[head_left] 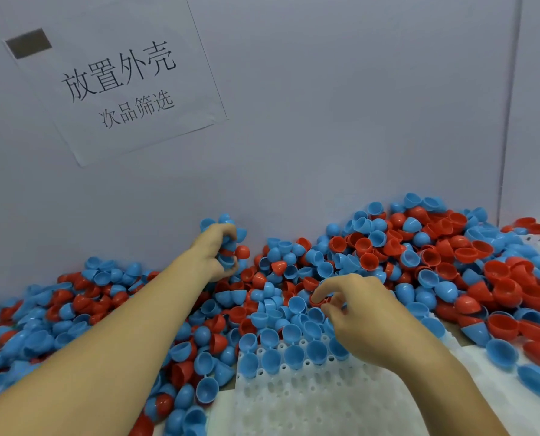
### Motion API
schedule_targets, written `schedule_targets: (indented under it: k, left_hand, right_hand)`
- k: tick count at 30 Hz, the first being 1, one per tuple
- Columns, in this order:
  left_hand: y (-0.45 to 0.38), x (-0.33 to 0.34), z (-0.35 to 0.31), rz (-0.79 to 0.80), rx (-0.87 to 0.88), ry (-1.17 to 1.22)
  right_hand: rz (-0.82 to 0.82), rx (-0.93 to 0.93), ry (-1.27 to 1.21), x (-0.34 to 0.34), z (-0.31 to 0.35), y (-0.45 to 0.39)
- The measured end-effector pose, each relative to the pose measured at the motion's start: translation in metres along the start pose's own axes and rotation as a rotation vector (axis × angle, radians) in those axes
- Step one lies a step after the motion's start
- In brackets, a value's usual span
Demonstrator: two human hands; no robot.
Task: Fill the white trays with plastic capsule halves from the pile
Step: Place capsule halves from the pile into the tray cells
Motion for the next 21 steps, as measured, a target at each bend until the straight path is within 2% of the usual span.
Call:
schedule_targets:
  k: [5,12,18,21]
  left_hand:
    - [0.030,-0.003,0.010,0.163,0.022,0.349]
    - [0.100,-0.015,0.059,0.356,0.046,0.545]
    - [0.143,-0.033,0.101,0.363,0.070,0.596]
    - [0.147,-0.039,0.108,0.378,0.065,0.617]
  right_hand:
    - [0.030,-0.023,-0.036,0.008,0.002,-0.002]
    - [0.058,-0.105,-0.160,0.018,0.013,-0.005]
    - [0.163,-0.077,-0.464,0.026,0.043,-0.001]
    - [0.170,-0.103,-0.490,0.033,0.055,0.002]
Point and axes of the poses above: each hand's wrist, its own y-axis away from the middle knuckle, its own x-axis out of the palm, z = x × y, the point moved 2 cm from there along -y, towards the middle knuckle, and after that the axes turned 6 degrees about -x, right-handed, at the moved point
